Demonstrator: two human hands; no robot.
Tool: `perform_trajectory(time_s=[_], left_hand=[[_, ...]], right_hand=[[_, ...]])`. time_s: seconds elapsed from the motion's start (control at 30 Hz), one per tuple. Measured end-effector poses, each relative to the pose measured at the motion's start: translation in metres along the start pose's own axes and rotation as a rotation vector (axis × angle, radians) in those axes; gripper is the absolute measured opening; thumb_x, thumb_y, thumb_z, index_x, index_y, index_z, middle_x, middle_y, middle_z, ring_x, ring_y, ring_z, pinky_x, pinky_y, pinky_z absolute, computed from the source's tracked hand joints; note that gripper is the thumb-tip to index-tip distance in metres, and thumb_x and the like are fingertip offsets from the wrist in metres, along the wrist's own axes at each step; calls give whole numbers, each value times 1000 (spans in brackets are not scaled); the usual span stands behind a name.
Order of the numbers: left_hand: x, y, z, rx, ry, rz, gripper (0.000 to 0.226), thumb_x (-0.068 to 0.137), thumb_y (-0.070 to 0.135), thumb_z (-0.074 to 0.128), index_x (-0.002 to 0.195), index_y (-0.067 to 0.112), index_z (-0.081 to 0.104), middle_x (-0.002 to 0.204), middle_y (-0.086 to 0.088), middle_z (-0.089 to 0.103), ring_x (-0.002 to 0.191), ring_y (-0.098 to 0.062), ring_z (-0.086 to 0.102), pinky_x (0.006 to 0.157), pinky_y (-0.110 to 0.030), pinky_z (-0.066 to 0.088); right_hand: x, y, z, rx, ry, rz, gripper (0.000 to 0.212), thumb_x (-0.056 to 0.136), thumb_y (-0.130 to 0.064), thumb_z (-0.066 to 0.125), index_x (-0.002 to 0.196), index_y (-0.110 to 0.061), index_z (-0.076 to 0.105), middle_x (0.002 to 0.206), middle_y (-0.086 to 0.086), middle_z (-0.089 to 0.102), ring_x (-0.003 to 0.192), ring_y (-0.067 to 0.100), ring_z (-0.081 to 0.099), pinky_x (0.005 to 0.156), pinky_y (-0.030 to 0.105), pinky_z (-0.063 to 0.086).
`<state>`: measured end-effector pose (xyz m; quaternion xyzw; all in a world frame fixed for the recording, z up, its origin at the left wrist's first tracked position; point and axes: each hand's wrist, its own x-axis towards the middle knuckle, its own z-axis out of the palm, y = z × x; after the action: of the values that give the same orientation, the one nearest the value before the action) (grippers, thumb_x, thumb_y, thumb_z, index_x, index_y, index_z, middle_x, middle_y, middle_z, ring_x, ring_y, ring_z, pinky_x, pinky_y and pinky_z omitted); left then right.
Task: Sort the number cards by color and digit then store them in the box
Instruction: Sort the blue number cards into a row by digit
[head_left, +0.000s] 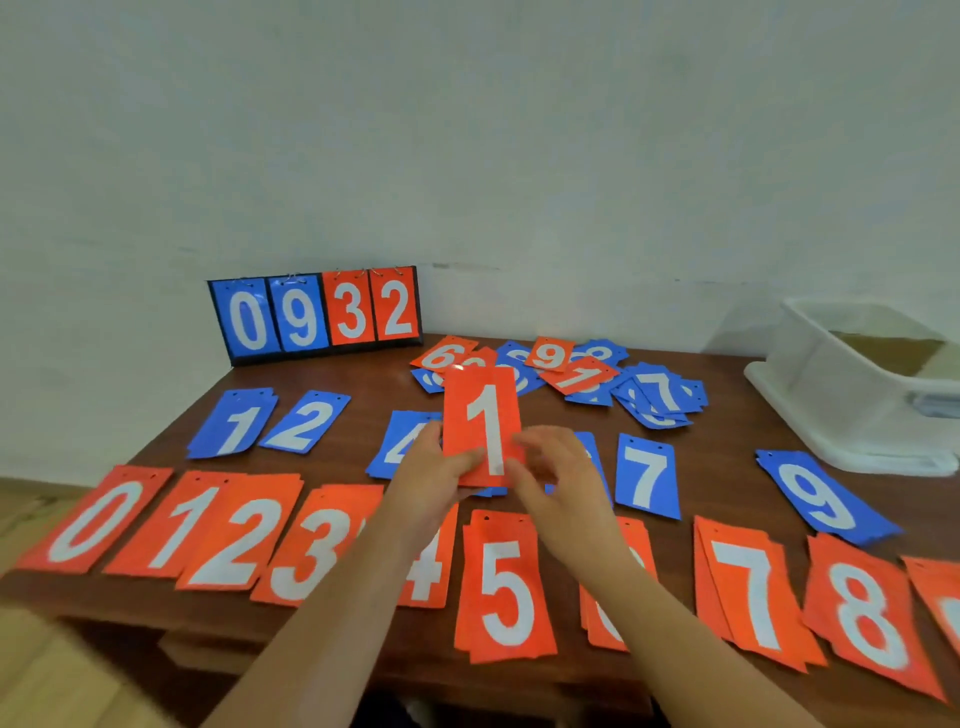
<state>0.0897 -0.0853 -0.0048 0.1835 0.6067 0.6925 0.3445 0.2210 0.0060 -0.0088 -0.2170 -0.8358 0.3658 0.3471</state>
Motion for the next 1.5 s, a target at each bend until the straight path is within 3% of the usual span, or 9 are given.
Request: perform_trajectory(time_s=[0.13,0.2,0.37,0.53,0.63,0.73,0.93,1.27,1.5], left_hand=[[-39,-1,-13,-13,-37,-6,31,95,9,62,123,21,59,116,-6,73,104,-26,71,88,-47,57],[-57,1,-18,-15,-60,-11,30,97,10,59,124,21,60,114,-6,74,104,-26,71,89,-48,57],[-83,5,-39,100,-16,11,18,99,22,58,115,25,66,106,0,76,100,-21,73,88,-46,58],[-93,10,-67,181,152,31,15,96,30,63,110,29,68,100,7,77,88,-11,75,76,-32,60],[-94,12,-94,227,262,45,28,95,31,64,122,23,67,111,3,74,99,-15,72,92,-41,58],[-93,17,-127,273,372,73,30,95,26,64,125,23,60,119,-1,70,105,-20,69,93,-47,56],[-89,29,-224,644,672,4,42,100,12,43,141,14,49,138,-5,55,127,-30,53,106,-43,43],[-64,14,-309,1112,733,8,36,94,2,44,126,-4,60,122,-27,62,117,-42,57,98,-42,43],[-53,-1,-308,1500,755,-151,36,99,34,49,124,10,61,124,-12,60,117,-27,55,101,-36,43]], right_hand=[[-9,-19,1,467,46,539,25,93,-31,64,113,-16,63,104,0,68,88,14,68,80,32,56],[-13,-29,4,690,-32,622,22,95,-28,61,106,-11,68,94,9,74,83,22,70,68,32,56],[-21,-51,15,662,-154,575,18,96,-21,60,106,-11,71,94,6,76,88,23,73,79,39,60],[-25,-68,35,573,-169,585,16,94,-28,65,99,-13,69,91,4,76,79,17,74,72,35,61],[-24,-78,50,513,-178,578,16,98,-24,59,91,-13,67,90,7,73,79,19,72,68,33,59],[-20,-84,62,486,-180,575,19,99,-22,55,89,-11,67,92,10,73,83,23,71,72,37,60],[-15,-94,85,396,-242,552,26,99,-25,56,97,-1,66,92,15,72,85,29,71,72,39,60],[-8,-115,141,351,-341,499,22,99,-22,55,93,-4,66,87,10,72,74,19,68,58,28,54],[-7,-112,163,323,-380,519,19,99,-25,55,89,-13,66,88,3,73,80,19,71,65,31,59]])
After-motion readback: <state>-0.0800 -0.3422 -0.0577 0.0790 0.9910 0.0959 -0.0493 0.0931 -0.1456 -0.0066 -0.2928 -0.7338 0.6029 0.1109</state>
